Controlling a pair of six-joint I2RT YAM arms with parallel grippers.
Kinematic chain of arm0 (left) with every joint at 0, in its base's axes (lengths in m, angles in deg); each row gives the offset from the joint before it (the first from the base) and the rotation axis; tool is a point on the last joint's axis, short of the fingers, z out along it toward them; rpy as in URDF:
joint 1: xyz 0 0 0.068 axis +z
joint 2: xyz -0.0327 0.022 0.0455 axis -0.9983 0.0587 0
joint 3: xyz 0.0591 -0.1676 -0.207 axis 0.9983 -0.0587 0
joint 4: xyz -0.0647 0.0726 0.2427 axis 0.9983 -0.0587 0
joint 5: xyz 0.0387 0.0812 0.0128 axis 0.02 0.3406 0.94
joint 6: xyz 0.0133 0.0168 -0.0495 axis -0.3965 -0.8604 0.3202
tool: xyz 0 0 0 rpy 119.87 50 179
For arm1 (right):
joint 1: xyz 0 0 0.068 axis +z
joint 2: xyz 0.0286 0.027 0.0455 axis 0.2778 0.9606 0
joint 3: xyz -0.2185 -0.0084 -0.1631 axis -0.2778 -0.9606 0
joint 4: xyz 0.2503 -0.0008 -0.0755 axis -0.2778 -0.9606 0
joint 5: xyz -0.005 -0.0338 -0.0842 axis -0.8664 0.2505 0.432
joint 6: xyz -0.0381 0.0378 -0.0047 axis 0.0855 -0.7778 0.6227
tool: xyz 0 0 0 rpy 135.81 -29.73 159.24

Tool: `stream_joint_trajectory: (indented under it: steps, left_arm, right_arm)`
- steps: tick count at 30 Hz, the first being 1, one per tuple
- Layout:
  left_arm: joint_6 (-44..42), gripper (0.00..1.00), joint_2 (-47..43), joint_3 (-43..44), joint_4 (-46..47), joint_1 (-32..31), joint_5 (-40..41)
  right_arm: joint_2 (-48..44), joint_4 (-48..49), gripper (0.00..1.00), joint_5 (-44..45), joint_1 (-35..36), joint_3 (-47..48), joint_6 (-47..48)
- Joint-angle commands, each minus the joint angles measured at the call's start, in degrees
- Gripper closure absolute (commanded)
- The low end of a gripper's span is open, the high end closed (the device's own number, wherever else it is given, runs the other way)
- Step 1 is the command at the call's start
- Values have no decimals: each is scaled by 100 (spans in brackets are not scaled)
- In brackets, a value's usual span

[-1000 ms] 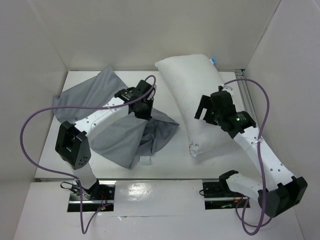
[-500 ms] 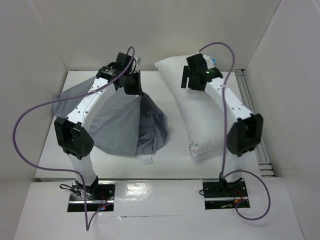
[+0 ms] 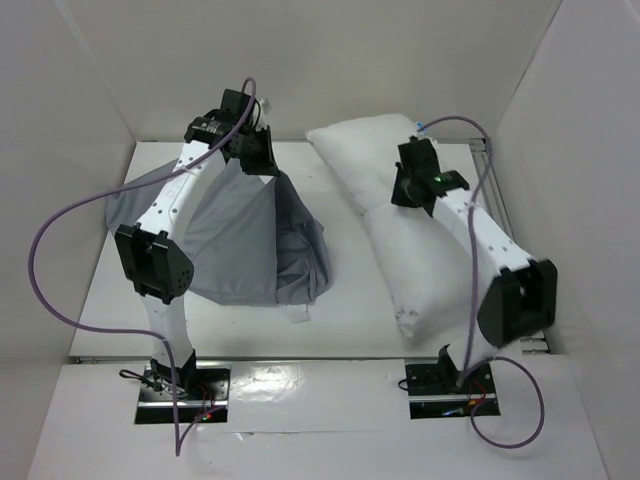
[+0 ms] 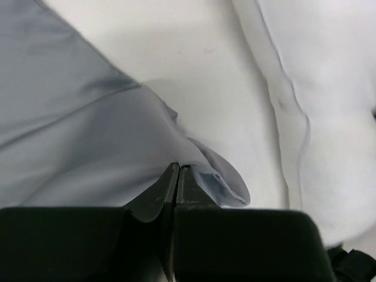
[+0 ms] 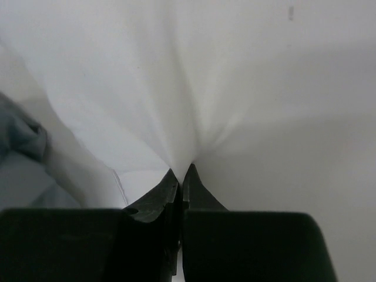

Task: Put the pillow into the pillowcase

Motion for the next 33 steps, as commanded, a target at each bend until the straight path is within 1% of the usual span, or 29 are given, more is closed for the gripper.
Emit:
stream_joint_trajectory:
  steps: [1, 2, 3, 4, 6, 9, 10, 11, 12, 13, 14, 15, 16, 19, 20, 21, 22, 23, 24, 27, 29, 31, 32, 33]
  left_arm:
    - [-90, 100, 351, 473, -89, 139, -197]
    - [-90, 100, 482, 553, -89, 191, -197]
    - [-90, 100, 571, 684, -89, 244, -258]
    - [-90, 100, 641, 746, -89, 244, -320]
    - [-90, 100, 808, 817, -89, 305, -320]
    - [-90, 100, 879, 879, -89, 367, -443]
    - [-90, 100, 879, 879, -89, 368, -443]
    - [-90, 100, 879, 879, -89, 368, -443]
    - [-90, 100, 879, 879, -89, 368, -443]
    - [-90, 100, 879, 879, -89, 420, -443]
    - [-90, 100, 818, 792, -89, 420, -443]
    - [-90, 100, 818, 730, -89, 420, -443]
    - [-90, 100, 757, 729, -89, 472, -443]
    - [-142, 100, 625, 590, -89, 473, -443]
    - [-143, 100, 624, 511, -89, 473, -443]
    - [-143, 100, 529, 510, -89, 473, -443]
    - [-143, 100, 441, 423, -89, 473, -443]
    - [-143, 100, 388, 422, -89, 473, -443]
    - [-143, 100, 335, 274, -89, 473, -443]
    - [-196, 100, 115, 63, -89, 473, -443]
    - [-196, 100, 10, 9, -89, 473, -443]
    - [-196, 100, -79, -70, -89, 473, -443]
    - [-196, 100, -140, -131, -89, 473, -443]
    - [-248, 100, -193, -132, -141, 473, -443]
  right_arm:
    - [-1565, 91, 100, -211, 10, -1035, -3]
    - [-1864, 40, 100, -289, 80, -1525, -160]
    - [-2372, -13, 100, -368, 81, -1730, -162]
    - [-2594, -109, 100, -369, 142, -2089, -240]
    - [-3086, -163, 100, -308, 204, -2355, -241]
    - [-3238, -356, 100, -377, 204, -2444, -48]
    - [-3238, -435, 85, -439, 204, -2305, 14]
    - [-3151, -488, 51, -500, 204, -1964, 66]
    - [-3063, -488, 23, -579, 256, -1752, 119]
    - [-2819, -540, 0, -632, 256, -1515, 120]
    - [-2668, -541, 0, -693, 256, -1260, 120]
    - [-2493, -593, 0, -694, 256, -762, 24]
    - [-2039, -646, 0, -564, 256, -496, -29]
    - [-1228, -1023, 0, -404, 256, 577, -232]
    - [-642, -1233, 0, -404, 256, 849, -310]
    - [-341, -1348, 0, -404, 256, 1409, -398]
    - [-42, -1463, 0, -404, 256, 1649, -486]
    - [492, -1560, 0, -317, 256, 1878, -582]
    - [723, -1613, 0, -316, 256, 2211, -653]
    - [1349, -1290, 0, -509, 256, 2293, -996]
    - [1655, -947, 0, -850, 256, 2118, -1180]
    - [1780, -429, 10, -1088, 309, 1821, -1382]
    - [1833, -261, 41, -1238, 309, 1732, -1383]
    - [1833, -7, 66, -1239, 309, 1678, -1383]
